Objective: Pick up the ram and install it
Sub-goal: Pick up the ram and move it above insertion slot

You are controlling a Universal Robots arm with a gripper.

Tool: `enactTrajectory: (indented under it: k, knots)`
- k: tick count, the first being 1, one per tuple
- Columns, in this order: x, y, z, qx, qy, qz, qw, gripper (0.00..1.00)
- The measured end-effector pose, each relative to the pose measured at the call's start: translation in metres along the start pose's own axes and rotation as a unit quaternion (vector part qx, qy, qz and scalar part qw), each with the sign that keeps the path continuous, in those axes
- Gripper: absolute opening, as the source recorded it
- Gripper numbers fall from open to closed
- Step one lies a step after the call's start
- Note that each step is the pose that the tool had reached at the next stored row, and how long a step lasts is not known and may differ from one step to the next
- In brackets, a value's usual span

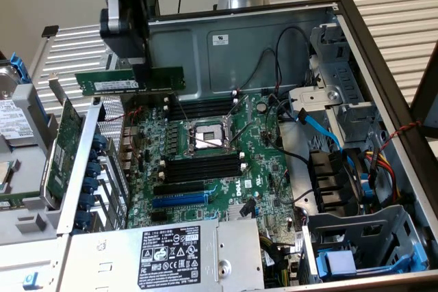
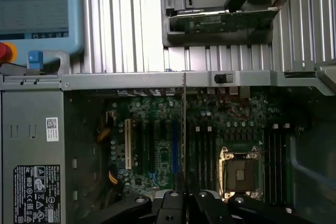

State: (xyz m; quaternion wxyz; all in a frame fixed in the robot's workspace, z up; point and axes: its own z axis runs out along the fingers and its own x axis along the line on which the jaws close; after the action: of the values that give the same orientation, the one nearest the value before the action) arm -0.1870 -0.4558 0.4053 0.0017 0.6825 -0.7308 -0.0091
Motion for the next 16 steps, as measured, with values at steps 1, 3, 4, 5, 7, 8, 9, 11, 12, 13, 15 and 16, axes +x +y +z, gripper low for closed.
enactTrajectory:
  k: [1,3,4,5,7,8,9,11,12,13,15,16]
  knots:
    - [0.0,-0.0046,0.0,-0.0002,0.0001,0.0,1.0,0.13]
    - [-0.001,-0.0135,0.0002,-0.0006,0.0,0.0,1.0,0.13]
    - [-0.001,-0.0184,0.0002,-0.0008,0.0001,0.0,1.0,0.13]
    - [-0.002,-0.0228,0.0003,-0.0009,0.0001,0.0,1.0,0.13]
    - [-0.002,-0.0318,0.0009,-0.0013,0.0001,0.0,1.0,0.13]
    - [-0.003,-0.0363,0.0016,-0.0014,0.0002,0.0,1.0,0.13]
    - [-0.004,-0.0407,0.0025,-0.0015,0.0002,0.0,1.0,0.13]
    - [-0.006,-0.0463,0.0044,-0.0017,0.0002,0.0,1.0,0.13]
    - [-0.008,-0.0479,0.0055,-0.0017,0.0002,-0.001,1.0,0.13]
    - [-0.009,-0.0491,0.0065,-0.0017,0.0002,-0.001,1.0,0.13]
    - [-0.012,-0.0507,0.0084,-0.0018,0.0002,-0.002,1.0,0.13]
    - [-0.014,-0.0514,0.0093,-0.0018,0.0002,-0.003,1.0,0.13]
